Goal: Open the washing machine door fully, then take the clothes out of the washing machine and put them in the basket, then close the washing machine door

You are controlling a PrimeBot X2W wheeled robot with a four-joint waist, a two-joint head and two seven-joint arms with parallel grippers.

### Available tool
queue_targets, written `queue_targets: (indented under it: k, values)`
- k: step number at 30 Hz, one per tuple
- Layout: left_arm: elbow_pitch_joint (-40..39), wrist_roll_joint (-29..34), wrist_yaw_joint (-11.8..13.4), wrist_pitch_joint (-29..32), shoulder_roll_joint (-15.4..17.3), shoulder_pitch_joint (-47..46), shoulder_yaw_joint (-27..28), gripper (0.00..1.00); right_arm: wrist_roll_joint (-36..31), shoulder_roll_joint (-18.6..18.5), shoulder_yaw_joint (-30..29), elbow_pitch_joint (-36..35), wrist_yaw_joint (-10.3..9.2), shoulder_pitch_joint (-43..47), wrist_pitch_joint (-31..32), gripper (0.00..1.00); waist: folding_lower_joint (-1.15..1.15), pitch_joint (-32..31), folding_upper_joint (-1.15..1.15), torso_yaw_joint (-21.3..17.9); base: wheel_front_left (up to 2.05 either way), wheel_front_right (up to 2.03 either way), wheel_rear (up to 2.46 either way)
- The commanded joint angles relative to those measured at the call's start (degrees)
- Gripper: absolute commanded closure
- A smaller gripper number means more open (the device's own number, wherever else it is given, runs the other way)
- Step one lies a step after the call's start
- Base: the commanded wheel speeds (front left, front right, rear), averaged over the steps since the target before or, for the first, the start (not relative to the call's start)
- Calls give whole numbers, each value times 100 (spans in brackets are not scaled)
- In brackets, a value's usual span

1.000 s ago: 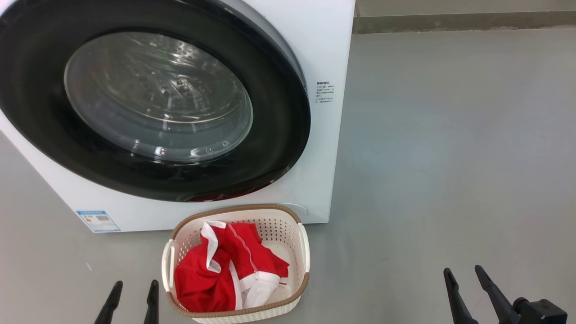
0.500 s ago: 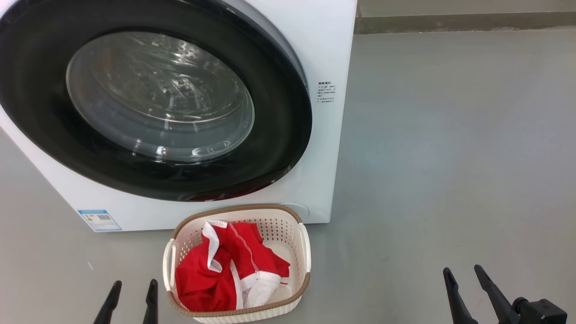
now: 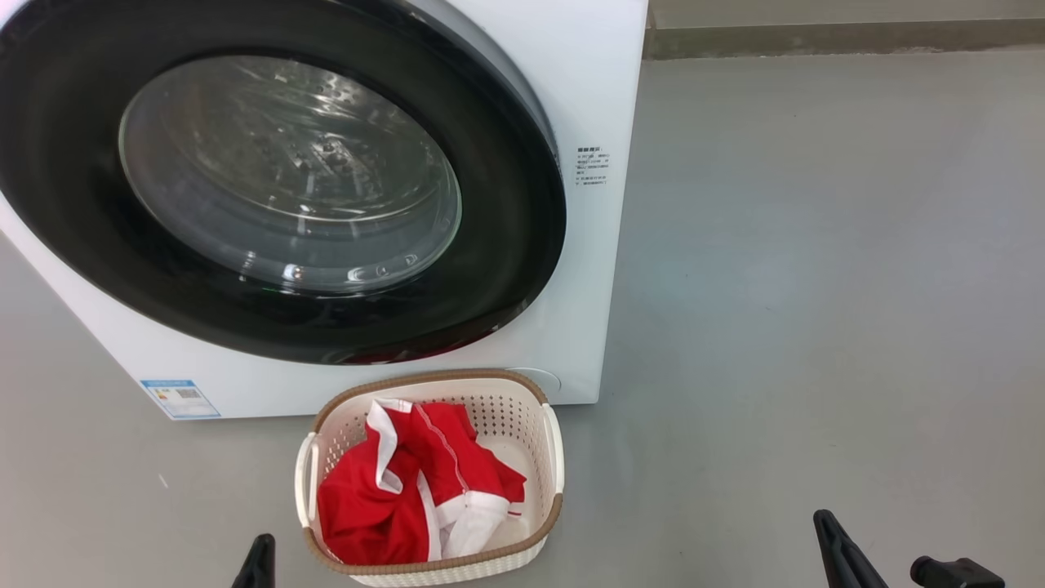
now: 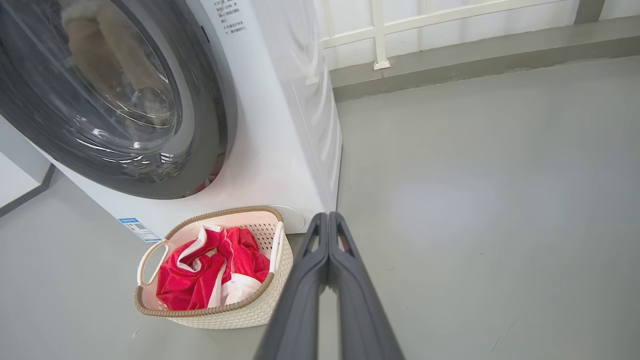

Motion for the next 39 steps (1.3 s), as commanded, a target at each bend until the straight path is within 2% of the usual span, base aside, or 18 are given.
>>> queue_targets:
  k: [1, 3, 8, 39]
  values:
    - [-117, -155, -2, 36, 60, -52, 38, 100, 202, -51, -30, -128, 0, -52, 21, 100, 8, -6, 0, -3, 0, 0, 0]
    - [-121, -280, -2, 70, 58, -65, 44, 100, 320, -53, -37, -135, 0, -73, 52, 100, 13, -15, 0, -7, 0, 0, 0]
    - [-118, -592, -4, 150, 55, -115, 56, 100, 613, -58, -54, -136, -1, -139, 128, 100, 1, -8, 0, -16, 0, 0, 0]
    - [-112, -2462, -14, 642, 37, -410, 139, 100, 2349, -70, -184, -182, -2, -513, 601, 100, 0, -32, 0, -69, 0, 0, 0]
